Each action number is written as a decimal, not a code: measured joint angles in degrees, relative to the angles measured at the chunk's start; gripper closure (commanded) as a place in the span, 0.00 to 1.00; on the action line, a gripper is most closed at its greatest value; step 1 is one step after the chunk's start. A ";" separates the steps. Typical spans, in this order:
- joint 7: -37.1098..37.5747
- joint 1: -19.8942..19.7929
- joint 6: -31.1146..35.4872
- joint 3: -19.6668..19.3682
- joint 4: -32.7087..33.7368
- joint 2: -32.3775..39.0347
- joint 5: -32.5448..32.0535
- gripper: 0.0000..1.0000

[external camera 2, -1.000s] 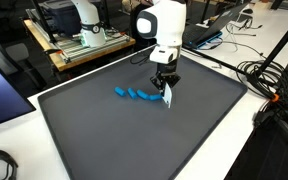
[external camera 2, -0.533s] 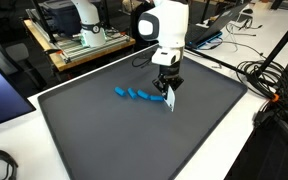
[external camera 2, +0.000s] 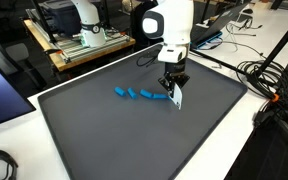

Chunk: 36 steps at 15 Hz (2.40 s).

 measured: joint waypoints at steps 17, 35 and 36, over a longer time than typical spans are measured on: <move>2.17 -2.32 -4.94 -0.77 -5.72 -6.98 2.88 0.99; 7.89 -2.39 -3.68 -0.74 -10.46 -5.64 4.63 0.99; 7.89 -2.40 -3.58 -0.73 -10.44 -5.61 4.88 0.99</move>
